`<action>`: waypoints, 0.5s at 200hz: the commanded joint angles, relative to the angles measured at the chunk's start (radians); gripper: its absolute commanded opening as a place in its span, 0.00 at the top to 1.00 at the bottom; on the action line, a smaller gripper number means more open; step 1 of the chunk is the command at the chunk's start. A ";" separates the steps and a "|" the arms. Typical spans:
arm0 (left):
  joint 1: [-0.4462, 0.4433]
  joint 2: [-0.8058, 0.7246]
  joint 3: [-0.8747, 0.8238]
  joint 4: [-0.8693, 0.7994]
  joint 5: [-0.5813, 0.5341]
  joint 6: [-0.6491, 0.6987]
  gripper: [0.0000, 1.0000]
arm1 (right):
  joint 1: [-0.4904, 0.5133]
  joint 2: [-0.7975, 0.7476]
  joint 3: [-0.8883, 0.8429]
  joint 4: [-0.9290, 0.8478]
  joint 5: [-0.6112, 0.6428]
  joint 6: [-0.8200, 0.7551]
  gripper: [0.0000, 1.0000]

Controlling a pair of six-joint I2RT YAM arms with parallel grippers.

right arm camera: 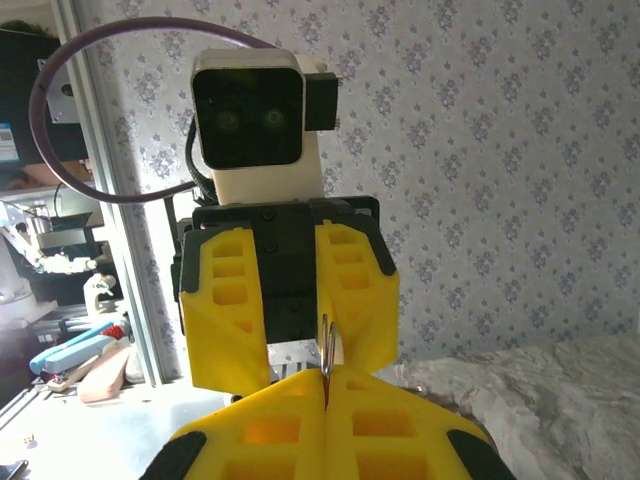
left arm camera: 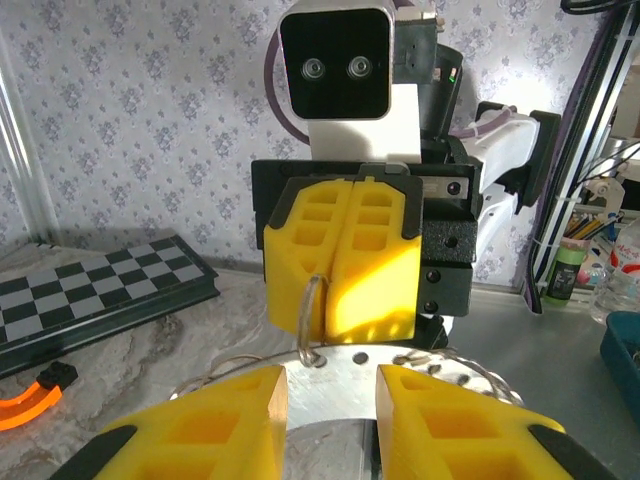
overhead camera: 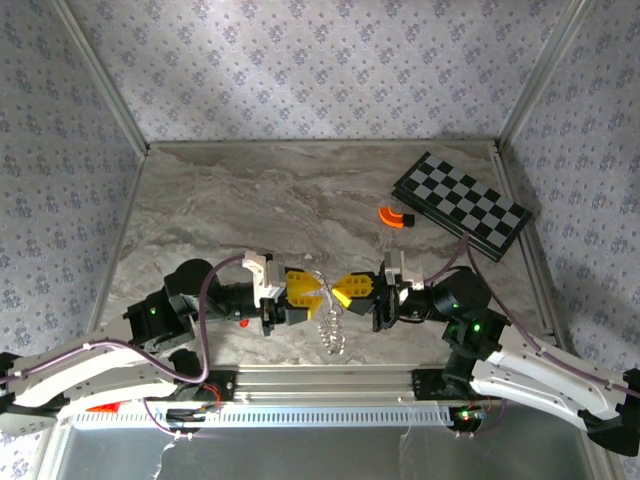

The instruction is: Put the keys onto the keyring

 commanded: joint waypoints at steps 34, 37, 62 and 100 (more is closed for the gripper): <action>-0.008 0.014 -0.007 0.096 0.028 -0.021 0.72 | -0.003 -0.025 -0.021 0.088 -0.027 0.027 1.00; -0.008 0.014 -0.009 0.097 0.028 -0.022 0.72 | -0.003 -0.026 -0.021 0.086 -0.027 0.026 1.00; -0.009 0.020 -0.013 0.099 0.030 -0.025 0.75 | -0.004 -0.032 -0.033 0.084 -0.019 0.022 1.00; -0.009 0.032 -0.008 0.100 0.044 -0.024 0.81 | -0.004 -0.034 -0.040 0.085 -0.015 0.019 1.00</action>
